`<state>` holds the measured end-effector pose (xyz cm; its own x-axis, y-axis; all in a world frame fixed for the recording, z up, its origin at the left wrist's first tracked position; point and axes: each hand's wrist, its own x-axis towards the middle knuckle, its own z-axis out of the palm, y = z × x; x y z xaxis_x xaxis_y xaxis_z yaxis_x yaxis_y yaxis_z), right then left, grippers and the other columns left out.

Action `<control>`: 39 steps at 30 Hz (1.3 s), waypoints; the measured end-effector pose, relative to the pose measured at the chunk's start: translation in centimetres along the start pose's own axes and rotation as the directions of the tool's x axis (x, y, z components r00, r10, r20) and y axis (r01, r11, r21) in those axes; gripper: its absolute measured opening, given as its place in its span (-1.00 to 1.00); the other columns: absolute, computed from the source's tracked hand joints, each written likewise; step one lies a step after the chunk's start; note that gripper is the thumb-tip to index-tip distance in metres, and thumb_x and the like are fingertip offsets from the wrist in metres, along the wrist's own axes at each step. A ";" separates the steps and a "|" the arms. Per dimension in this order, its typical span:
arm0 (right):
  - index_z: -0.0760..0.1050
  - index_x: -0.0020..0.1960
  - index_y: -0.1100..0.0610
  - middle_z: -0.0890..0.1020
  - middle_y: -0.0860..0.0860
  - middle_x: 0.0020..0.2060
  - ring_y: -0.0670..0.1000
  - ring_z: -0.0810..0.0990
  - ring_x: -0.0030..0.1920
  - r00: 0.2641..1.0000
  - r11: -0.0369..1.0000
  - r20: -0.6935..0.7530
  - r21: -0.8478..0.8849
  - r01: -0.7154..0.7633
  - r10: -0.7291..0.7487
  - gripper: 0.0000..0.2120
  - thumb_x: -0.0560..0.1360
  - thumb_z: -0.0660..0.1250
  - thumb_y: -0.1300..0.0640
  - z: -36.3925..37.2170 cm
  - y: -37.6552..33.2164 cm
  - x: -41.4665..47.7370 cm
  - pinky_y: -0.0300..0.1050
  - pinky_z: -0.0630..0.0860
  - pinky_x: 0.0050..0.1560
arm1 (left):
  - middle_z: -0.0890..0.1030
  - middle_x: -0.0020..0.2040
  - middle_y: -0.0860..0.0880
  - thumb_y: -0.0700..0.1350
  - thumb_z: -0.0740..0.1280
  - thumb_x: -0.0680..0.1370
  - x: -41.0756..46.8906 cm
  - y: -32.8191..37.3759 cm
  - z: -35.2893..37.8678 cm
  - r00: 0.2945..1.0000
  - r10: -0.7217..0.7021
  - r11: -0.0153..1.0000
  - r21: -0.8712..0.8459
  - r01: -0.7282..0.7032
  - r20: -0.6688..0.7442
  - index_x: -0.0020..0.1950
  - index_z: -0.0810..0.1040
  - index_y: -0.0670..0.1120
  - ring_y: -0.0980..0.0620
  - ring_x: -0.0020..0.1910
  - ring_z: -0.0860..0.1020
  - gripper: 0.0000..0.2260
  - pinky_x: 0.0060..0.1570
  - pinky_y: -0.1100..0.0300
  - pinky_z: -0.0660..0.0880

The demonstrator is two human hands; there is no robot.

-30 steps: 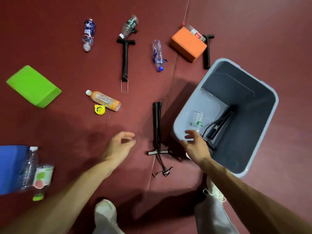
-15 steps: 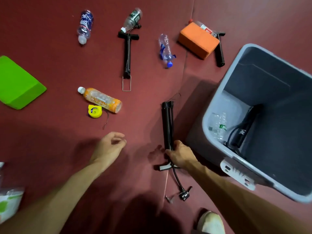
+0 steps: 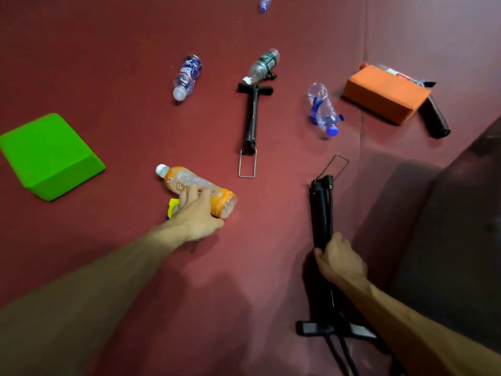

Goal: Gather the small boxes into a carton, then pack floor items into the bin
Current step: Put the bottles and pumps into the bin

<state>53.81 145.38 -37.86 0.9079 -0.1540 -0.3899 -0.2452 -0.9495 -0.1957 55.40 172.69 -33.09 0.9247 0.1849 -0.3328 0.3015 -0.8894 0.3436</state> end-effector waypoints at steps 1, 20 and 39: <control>0.27 0.23 0.24 0.49 0.19 0.20 0.22 0.55 0.17 1.000 1.000 0.009 0.025 0.012 -0.012 -0.60 0.57 0.20 -0.04 -0.2 -0.5 0.5 0.01 0.48 0.08 | 0.16 0.44 -0.05 0.03 0.33 0.48 0.4 0.4 -0.2 1.000 -0.012 1.000 -0.007 0.012 0.005 0.50 0.16 -0.01 -0.10 0.47 0.10 -0.36 0.40 0.00 0.15; 0.39 0.24 0.15 0.57 0.17 0.16 0.21 0.56 0.18 0.997 0.999 0.074 0.043 -0.009 0.006 -0.48 0.39 0.43 -0.06 -1.9 -2.0 1.5 -0.04 0.50 0.11 | 0.58 -0.01 -0.08 -0.12 0.61 -0.01 0.6 2.3 3.1 0.848 0.493 0.721 0.635 -0.275 -0.193 0.10 0.59 -0.09 -0.13 -0.06 0.58 -0.32 -0.08 -0.11 0.49; 0.42 0.16 0.18 0.61 0.18 0.02 0.17 0.66 -0.03 0.937 0.770 -0.009 0.568 0.292 -0.348 -0.69 0.48 0.37 0.10 -16.4 -10.0 -3.8 0.12 0.65 -0.17 | 0.49 0.18 -0.07 -0.13 0.54 0.26 -8.8 8.2 -8.7 0.717 -0.369 0.622 -0.731 -0.283 -0.592 0.25 0.42 -0.08 -0.05 0.11 0.48 -0.40 -0.04 0.33 0.30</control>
<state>58.37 150.96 -19.63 0.9395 0.1837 -0.2890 -0.1172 -0.6205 -0.7754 51.75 167.43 -19.75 0.6888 0.7083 0.1542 0.0958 -0.2998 0.9492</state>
